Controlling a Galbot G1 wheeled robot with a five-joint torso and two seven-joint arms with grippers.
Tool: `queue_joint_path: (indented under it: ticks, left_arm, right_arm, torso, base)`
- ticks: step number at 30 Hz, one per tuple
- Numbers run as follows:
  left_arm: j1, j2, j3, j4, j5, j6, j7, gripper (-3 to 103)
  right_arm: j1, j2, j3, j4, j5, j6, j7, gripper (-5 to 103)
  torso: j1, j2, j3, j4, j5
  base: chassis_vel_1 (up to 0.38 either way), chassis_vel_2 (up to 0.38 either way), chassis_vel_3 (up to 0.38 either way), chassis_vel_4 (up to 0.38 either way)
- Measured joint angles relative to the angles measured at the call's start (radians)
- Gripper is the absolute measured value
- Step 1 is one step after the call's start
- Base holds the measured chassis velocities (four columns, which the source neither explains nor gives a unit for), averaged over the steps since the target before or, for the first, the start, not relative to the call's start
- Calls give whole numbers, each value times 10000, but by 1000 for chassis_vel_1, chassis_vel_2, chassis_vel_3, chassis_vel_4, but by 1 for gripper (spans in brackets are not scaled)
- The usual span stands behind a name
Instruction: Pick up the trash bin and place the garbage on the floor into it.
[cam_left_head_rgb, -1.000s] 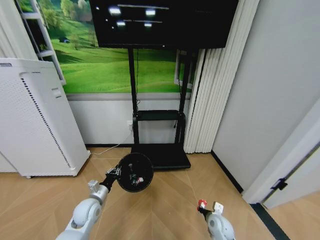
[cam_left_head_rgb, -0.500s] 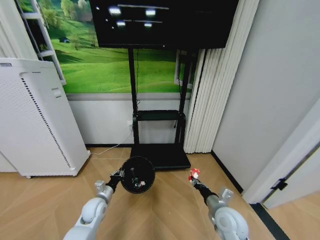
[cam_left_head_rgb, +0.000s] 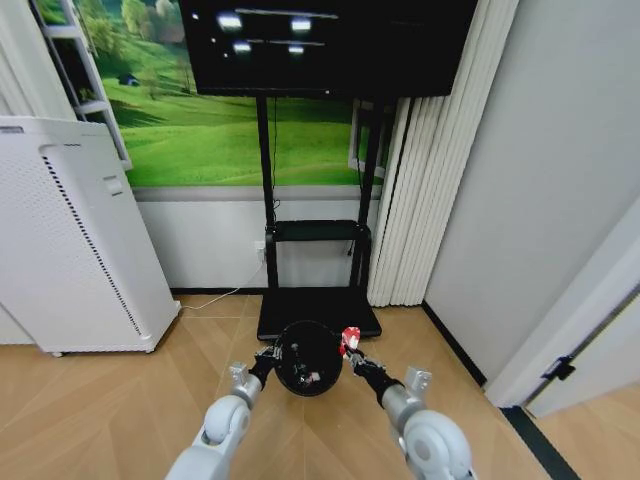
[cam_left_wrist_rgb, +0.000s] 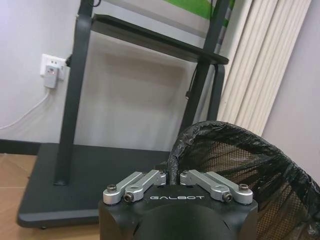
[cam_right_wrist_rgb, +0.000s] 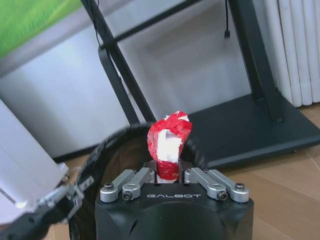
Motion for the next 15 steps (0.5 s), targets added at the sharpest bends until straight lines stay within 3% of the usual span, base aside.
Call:
queue_joint_path:
  ticks: [9, 12, 13, 15]
  left_arm:
    - [13, -294, 294, -35, 182, 24, -121, 7]
    - [17, -363, 324, -27, 232, 29, -139, 7]
    - [32, -417, 338, -25, 275, 30, -144, 7]
    - [55, -449, 359, -24, 305, 29, -157, 7]
  right_arm:
    - [172, 44, -580, -779, -659, 130, 34, 19]
    - [179, 56, -698, -916, -832, 128, 77, 23]
    - [160, 49, -761, -935, -906, 110, 112, 33]
    - [140, 34, -795, -937, -950, 93, 140, 39]
  torso:
    - [0, 0, 0, 1, -1]
    - [0, 0, 0, 1, 0]
    - [0, 0, 0, 1, -1]
    - [0, 0, 0, 0, -1]
  base:
    - [0, 0, 0, 0]
    - [0, 0, 0, 0]
    - [0, 0, 0, 0]
    - [0, 0, 0, 0]
